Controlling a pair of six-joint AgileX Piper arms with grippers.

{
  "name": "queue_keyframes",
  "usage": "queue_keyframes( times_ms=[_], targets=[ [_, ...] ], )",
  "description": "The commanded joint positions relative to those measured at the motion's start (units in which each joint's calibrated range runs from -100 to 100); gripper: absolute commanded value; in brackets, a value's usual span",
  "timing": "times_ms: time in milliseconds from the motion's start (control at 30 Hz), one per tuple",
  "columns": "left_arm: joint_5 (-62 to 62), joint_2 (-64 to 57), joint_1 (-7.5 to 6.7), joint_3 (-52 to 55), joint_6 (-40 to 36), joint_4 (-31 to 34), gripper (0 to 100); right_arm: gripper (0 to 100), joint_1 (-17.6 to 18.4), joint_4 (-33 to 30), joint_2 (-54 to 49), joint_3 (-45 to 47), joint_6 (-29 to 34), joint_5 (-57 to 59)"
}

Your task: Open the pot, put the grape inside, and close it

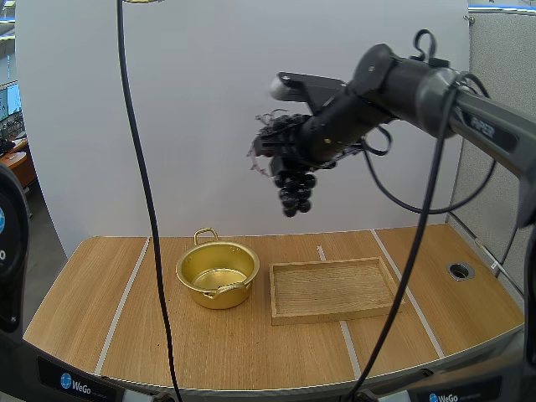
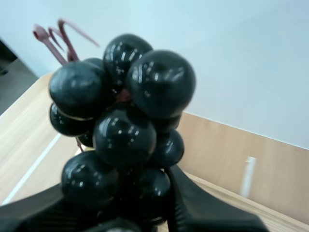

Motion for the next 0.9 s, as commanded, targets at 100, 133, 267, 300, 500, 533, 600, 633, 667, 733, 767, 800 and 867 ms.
queue_keyframes(
  times_ms=[100, 133, 267, 300, 500, 533, 600, 633, 667, 733, 767, 800, 867],
  targets=[
    [-2.8, -0.4, -0.21, -0.4, -0.3, 0.4, 0, 0, 3.9, -0.6, 7.0, -3.2, 0.2, 0.3],
    [-2.8, -0.4, -0.21, -0.4, -0.3, 0.4, 0, 0, 4.3, -0.5, 8.3, -3.4, 0.2, -0.2],
    [-2.8, -0.4, -0.21, -0.4, -0.3, 0.4, 0, 0, 5.8, -2.2, 13.1, -4.0, 1.2, -1.7],
    [-2.8, -0.4, -0.21, -0.4, -0.3, 0.4, 0, 0, 6.3, -3.2, 14.1, -4.0, 1.2, -3.0],
    [-2.8, -0.4, -0.21, -0.4, -0.3, 0.4, 0, 0, 9.5, -8.9, 20.0, -5.4, 3.9, -6.7],
    [-2.8, -0.4, -0.21, -0.4, -0.3, 0.4, 0, 0, 10.1, -10.4, 21.1, -5.9, 4.7, -6.7],
    [-2.8, -0.4, -0.21, -0.4, -0.3, 0.4, 0, 0, 11.0, -13.1, 23.1, -7.3, 6.3, -6.7],
    [-2.8, -0.4, -0.21, -0.4, -0.3, 0.4, 0, 0, 11.3, -13.9, 24.1, -8.0, 6.8, -6.7],
    [-2.8, -0.4, -0.21, -0.4, -0.3, 0.4, 0, 0, 11.7, -14.6, 25.1, -8.6, 7.2, -6.7],
    [-2.8, -0.4, -0.21, -0.4, -0.3, 0.4, 0, 0, 12.3, -15.9, 27.0, -9.4, 8.0, -6.8],
    [-2.8, -0.4, -0.21, -0.4, -0.3, 0.4, 0, 0, 12.5, -15.9, 27.7, -9.6, 8.0, -7.3],
    [-2.8, -0.4, -0.21, -0.4, -0.3, 0.4, 0, 0, 12.6, -15.9, 28.6, -9.9, 8.0, -7.8],
    [-2.8, -0.4, -0.21, -0.4, -0.3, 0.4, 0, 0, 12.6, -15.7, 30.3, -10.2, 8.0, -9.0]
  ],
)
